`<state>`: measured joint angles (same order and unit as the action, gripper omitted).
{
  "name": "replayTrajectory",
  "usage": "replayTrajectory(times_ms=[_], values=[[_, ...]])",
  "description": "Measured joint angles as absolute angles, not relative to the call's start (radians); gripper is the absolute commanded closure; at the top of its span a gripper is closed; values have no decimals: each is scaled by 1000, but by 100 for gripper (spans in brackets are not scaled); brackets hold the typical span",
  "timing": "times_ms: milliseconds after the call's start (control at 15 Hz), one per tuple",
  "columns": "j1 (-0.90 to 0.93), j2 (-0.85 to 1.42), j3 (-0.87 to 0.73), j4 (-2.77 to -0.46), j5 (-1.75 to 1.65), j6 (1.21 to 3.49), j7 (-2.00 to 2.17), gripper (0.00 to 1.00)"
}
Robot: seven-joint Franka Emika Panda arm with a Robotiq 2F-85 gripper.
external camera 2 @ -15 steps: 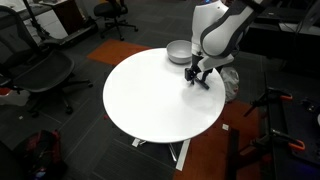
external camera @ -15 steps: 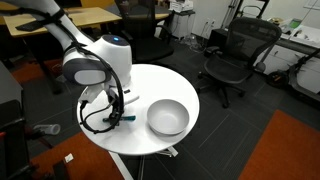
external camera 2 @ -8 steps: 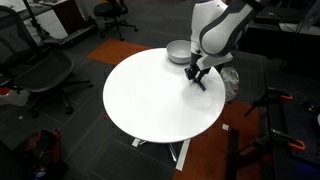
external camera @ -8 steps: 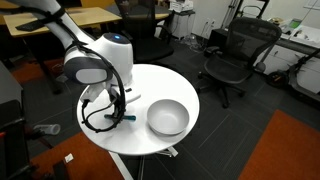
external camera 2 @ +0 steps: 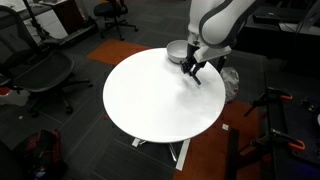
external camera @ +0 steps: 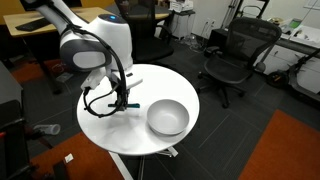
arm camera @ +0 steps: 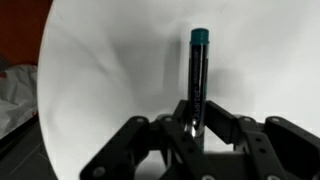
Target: Pick up the marker and place it in the bowl
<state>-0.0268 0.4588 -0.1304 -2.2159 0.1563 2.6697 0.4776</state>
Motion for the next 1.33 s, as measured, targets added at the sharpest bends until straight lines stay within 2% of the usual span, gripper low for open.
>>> replayTrajectory(times_ms=[533,1333], values=[[-32,332,-212,-2173,153,2635,494,94],[-74,395,-222,-2006,158,2563,579,94]])
